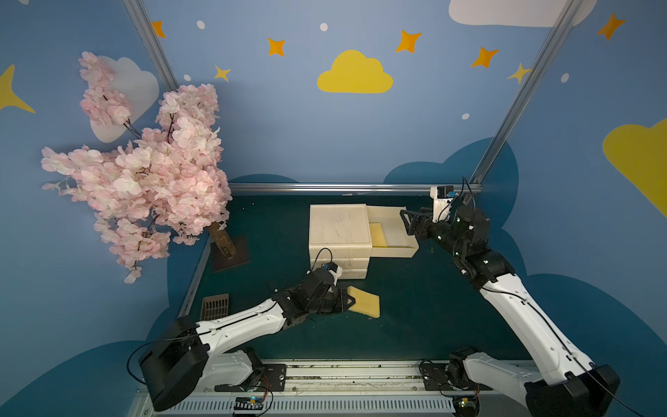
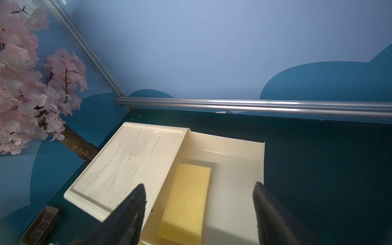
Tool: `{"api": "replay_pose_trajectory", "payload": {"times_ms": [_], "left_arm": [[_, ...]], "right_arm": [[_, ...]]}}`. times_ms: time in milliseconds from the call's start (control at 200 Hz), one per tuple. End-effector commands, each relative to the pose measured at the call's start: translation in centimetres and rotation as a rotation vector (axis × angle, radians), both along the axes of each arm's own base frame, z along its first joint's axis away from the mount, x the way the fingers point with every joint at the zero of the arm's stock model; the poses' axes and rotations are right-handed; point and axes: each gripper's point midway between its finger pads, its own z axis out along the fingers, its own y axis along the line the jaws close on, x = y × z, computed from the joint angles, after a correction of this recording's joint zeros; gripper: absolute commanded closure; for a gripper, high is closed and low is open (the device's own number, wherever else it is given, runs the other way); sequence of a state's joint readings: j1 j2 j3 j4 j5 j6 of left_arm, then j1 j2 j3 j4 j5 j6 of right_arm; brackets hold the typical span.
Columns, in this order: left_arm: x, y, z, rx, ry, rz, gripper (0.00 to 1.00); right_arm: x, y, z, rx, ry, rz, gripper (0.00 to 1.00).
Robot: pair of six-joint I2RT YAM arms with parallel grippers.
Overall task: Take the sponge out of the drawer
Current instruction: Place the sponge at the center of the board.
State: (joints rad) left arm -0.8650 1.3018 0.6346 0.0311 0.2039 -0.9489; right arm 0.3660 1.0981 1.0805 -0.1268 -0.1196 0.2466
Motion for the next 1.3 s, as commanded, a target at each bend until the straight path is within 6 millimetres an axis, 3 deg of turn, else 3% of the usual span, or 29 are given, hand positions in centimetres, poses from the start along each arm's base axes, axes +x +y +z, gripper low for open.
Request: {"api": "replay_pose_trajectory", "payload": {"times_ms": [0, 370, 711, 896, 1161, 1291], "left_arm": [[0.9, -1.7, 0.0, 0.003, 0.036, -0.004, 0.98], [1.6, -5.8, -4.3, 0.095, 0.222, -0.075, 0.98], [2.3, -6.3, -4.2, 0.124, 0.168, 0.081, 0.98], [2.5, -6.0, -5.6, 0.106, 0.196, 0.203, 0.98], [3.7, -9.0, -5.7, 0.096, 0.172, 0.176, 0.98], [3.5, -9.4, -7.0, 0.084, 0.217, 0.183, 0.98]], "right_arm": [[-0.4, -0.5, 1.1, 0.024, -0.040, -0.018, 0.21], [-0.6, -0.8, 1.1, 0.042, -0.047, -0.029, 0.20], [-1.5, -0.4, 1.6, 0.102, -0.055, 0.005, 0.20], [-2.2, -0.3, 2.2, 0.125, -0.066, 0.021, 0.20], [-3.1, -0.6, 3.1, 0.134, -0.102, 0.018, 0.19], [-3.2, -0.7, 3.2, 0.133, -0.103, 0.018, 0.19]]}}
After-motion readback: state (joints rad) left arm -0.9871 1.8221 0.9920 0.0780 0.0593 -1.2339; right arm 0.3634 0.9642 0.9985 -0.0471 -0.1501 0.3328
